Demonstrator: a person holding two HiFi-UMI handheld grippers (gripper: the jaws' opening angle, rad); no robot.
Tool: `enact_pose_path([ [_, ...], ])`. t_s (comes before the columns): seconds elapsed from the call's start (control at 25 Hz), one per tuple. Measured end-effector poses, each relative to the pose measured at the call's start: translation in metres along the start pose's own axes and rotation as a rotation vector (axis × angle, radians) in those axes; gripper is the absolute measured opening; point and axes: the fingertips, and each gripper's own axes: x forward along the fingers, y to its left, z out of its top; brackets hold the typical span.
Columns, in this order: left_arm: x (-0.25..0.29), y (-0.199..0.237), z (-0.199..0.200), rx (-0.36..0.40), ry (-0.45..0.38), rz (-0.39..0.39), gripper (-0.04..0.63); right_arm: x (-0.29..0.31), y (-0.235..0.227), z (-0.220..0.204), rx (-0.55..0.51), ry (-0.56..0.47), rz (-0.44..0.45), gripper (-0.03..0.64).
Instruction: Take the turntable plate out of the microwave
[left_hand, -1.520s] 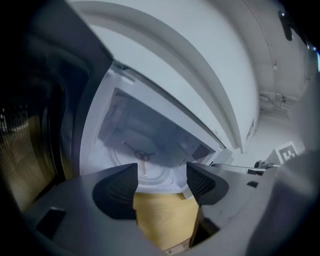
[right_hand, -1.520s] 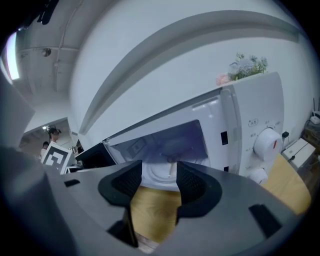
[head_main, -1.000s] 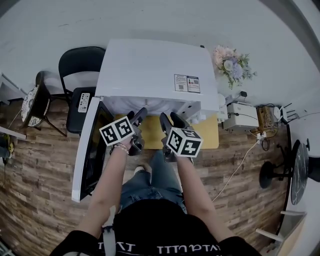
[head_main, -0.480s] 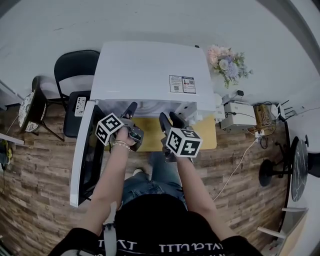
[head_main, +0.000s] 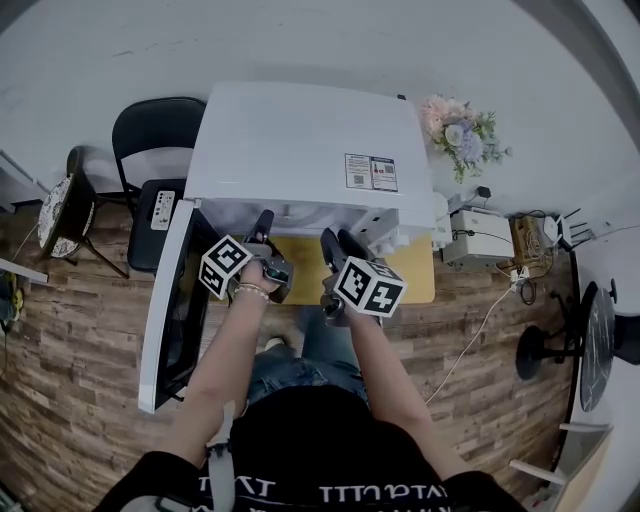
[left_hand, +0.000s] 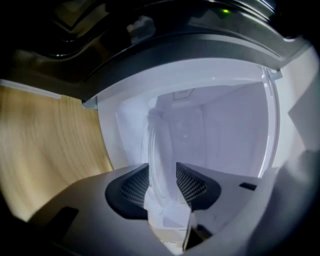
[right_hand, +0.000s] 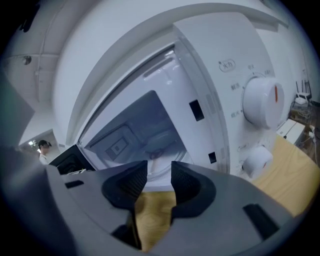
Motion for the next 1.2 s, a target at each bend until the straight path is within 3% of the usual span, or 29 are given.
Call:
enact_pose_path([
  [0.28, -0.003, 0.009, -0.001, -0.011, 0.010, 0.039, 0.088, 0.004, -0.007, -0.016, 0.124, 0.015, 0.036, 0.150],
  [0.56, -0.008, 0.000, -0.002, -0.030, 0.021, 0.017, 0.039, 0.030, -0.010, -0.035, 0.336, 0.051, 0.119, 0.150],
  [0.76, -0.010, -0.006, -0.006, -0.031, 0.052, -0.001, 0.026, 0.046, -0.003, -0.040, 0.562, 0.038, 0.244, 0.150],
  [0.88, -0.013, -0.004, -0.005, -0.039, 0.053, 0.002, 0.026, 0.058, -0.003, -0.039, 0.697, 0.017, 0.275, 0.150],
  [1.2, -0.016, -0.006, -0.006, -0.020, 0.070, 0.002, 0.026, 0.081, 0.003, -0.034, 0.864, 0.007, 0.291, 0.113],
])
